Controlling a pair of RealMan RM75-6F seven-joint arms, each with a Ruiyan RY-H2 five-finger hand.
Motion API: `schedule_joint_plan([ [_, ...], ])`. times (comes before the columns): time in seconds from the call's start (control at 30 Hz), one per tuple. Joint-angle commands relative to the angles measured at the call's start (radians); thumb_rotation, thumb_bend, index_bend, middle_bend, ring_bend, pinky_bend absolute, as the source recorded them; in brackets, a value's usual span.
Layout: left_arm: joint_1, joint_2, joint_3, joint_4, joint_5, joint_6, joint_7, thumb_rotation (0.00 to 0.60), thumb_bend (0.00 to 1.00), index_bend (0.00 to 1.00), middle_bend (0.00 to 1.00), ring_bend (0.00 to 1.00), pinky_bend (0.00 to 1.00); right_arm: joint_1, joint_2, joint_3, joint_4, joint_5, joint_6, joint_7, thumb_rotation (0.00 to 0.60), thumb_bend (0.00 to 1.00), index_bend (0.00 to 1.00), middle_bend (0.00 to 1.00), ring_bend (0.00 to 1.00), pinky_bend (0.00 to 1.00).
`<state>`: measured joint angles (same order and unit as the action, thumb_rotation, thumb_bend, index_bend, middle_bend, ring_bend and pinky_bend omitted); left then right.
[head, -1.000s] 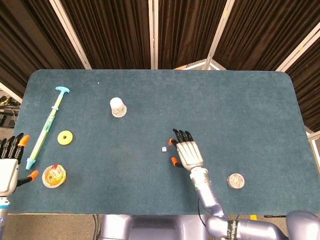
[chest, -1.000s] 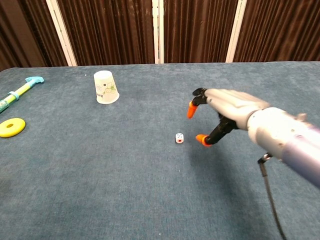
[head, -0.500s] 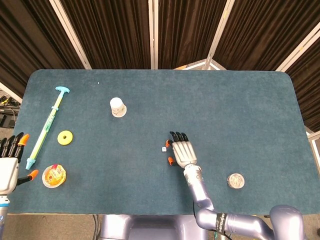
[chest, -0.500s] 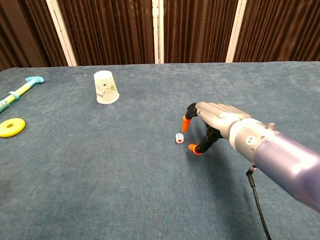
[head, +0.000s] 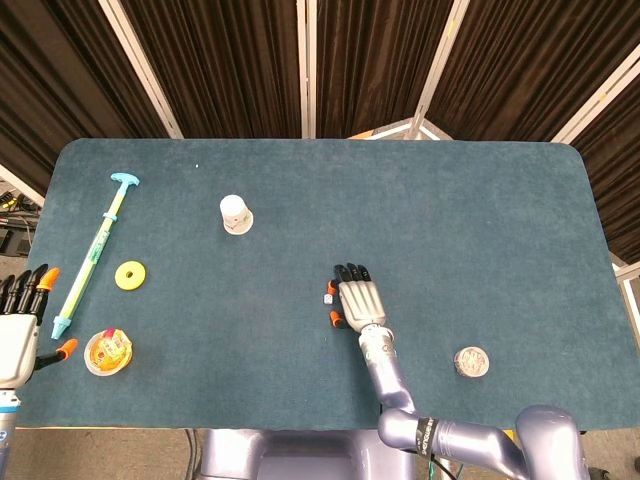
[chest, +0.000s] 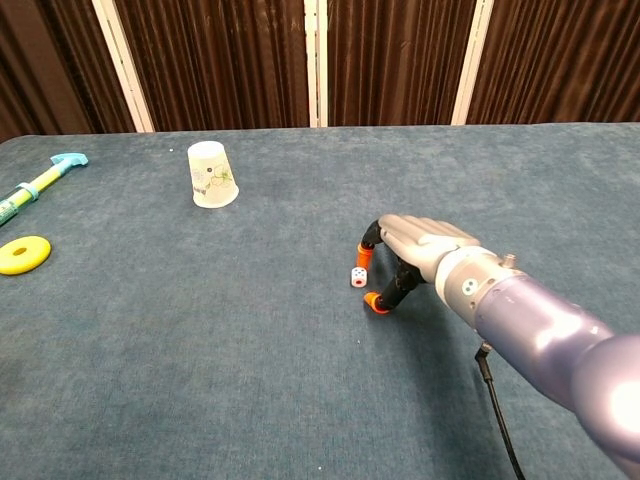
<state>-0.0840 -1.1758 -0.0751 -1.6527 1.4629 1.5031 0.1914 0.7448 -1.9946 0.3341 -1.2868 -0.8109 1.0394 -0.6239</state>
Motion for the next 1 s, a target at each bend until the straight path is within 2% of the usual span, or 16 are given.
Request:
schedule_joint_plan([
  [0.03, -0.001, 0.000, 0.000, 0.000, -0.001, -0.001, 0.001, 0.600, 0.04, 0.00, 0.00, 0.00, 0.00, 0.008, -0.011, 0.000, 0.015, -0.001, -0.003, 0.007, 0.600, 0.30, 0.46, 0.12, 0.00, 0.00],
  [0.13, -0.003, -0.001, -0.001, -0.001, -0.004, -0.003, 0.000, 0.600, 0.04, 0.00, 0.00, 0.00, 0.00, 0.015, -0.023, -0.002, 0.030, -0.006, 0.000, 0.012, 0.600, 0.33, 0.48, 0.14, 0.00, 0.00],
  [0.33, -0.005, -0.003, 0.002, 0.002, -0.004, -0.006, 0.003, 0.600, 0.04, 0.00, 0.00, 0.00, 0.00, 0.019, -0.040, -0.008, 0.034, -0.023, 0.020, 0.021, 0.600, 0.46, 0.55, 0.19, 0.00, 0.00],
  [0.57, -0.005, -0.003, 0.003, 0.002, -0.004, -0.003, 0.004, 0.600, 0.04, 0.00, 0.00, 0.00, 0.00, 0.010, -0.009, -0.018, -0.031, -0.059, 0.065, 0.010, 0.600, 0.47, 0.55, 0.19, 0.00, 0.00],
  [0.73, -0.004, -0.003, 0.005, 0.001, -0.001, 0.001, 0.005, 0.600, 0.04, 0.00, 0.00, 0.00, 0.00, -0.009, 0.048, -0.021, -0.102, -0.090, 0.108, 0.000, 0.600, 0.46, 0.53, 0.18, 0.00, 0.00],
  [1.0, 0.000, -0.002, 0.012, -0.003, 0.011, 0.011, 0.016, 0.600, 0.04, 0.00, 0.00, 0.00, 0.00, -0.101, 0.261, -0.023, -0.282, -0.115, 0.191, 0.014, 0.600, 0.45, 0.49, 0.15, 0.00, 0.00],
])
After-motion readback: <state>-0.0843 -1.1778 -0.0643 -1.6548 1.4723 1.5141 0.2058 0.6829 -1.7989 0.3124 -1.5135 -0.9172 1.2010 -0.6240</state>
